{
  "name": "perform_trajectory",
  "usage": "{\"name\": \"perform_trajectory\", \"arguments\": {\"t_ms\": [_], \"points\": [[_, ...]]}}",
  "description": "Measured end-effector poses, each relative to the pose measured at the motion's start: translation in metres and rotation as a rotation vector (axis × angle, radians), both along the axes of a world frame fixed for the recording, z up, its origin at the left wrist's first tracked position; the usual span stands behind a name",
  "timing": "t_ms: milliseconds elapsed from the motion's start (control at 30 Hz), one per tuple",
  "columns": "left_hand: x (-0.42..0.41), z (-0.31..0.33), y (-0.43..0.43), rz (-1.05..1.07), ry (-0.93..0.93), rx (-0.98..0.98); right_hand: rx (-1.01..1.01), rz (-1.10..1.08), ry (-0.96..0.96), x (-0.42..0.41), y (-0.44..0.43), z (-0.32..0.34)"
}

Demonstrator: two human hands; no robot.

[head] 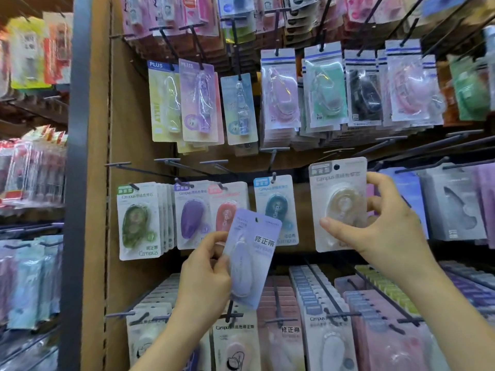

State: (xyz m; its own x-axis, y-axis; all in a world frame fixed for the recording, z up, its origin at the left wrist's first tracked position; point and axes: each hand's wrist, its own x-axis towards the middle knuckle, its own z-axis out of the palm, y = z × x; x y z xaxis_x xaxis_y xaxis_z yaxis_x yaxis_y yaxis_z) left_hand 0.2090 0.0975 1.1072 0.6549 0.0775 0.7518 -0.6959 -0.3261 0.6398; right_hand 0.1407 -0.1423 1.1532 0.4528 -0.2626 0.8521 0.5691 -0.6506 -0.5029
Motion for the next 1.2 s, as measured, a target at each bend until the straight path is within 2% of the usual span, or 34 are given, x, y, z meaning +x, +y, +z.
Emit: {"name": "perform_trajectory", "arguments": {"t_ms": [167, 300, 433, 700, 933, 1200], "points": [[-0.007, -0.001, 0.004, 0.085, -0.086, 0.015, -0.235, -0.141, 0.003, -0.002, 0.024, 0.003], [-0.014, -0.005, 0.012, 0.110, -0.118, 0.043, -0.368, -0.214, 0.098, 0.008, 0.050, 0.013], [-0.017, -0.011, 0.021, 0.132, -0.167, 0.047, -0.348, -0.265, 0.163, 0.024, 0.061, 0.018], [-0.020, -0.012, 0.035, 0.123, -0.190, 0.004, -0.143, -0.104, 0.126, 0.028, 0.068, 0.022], [-0.024, -0.010, 0.034, -0.020, -0.166, -0.040, -0.253, -0.324, 0.341, 0.042, 0.071, 0.030], [-0.024, -0.008, 0.025, -0.155, -0.129, -0.089, -0.286, -0.353, 0.476, 0.069, 0.073, 0.038]]}}
